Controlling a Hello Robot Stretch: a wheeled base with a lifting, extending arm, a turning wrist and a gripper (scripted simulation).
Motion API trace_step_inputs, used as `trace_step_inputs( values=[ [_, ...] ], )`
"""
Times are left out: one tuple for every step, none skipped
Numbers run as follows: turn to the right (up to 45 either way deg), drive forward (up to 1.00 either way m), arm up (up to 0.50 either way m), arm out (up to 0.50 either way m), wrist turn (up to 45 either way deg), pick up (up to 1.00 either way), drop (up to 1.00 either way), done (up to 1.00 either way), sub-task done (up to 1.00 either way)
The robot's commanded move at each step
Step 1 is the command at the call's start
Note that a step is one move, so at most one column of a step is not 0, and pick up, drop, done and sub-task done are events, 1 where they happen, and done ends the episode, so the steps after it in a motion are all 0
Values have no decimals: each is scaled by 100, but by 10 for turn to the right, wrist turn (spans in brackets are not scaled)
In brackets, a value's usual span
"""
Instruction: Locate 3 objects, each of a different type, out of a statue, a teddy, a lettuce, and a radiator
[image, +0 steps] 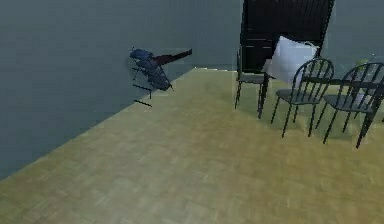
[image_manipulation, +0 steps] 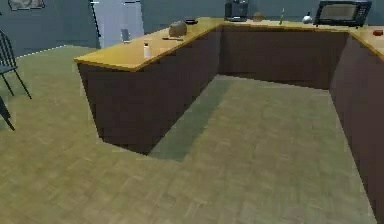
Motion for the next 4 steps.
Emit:
trace_step_inputs(
  values=[
    [0, 100, 0, 0, 0, 0, 0, 0, 0],
    [0, 100, 0, 0, 0, 0, 0, 0, 0],
    [30, 0, 0, 0, 0, 0, 0, 0, 0],
    [0, 100, 0, 0, 0, 0, 0, 0, 0]
  ],
)
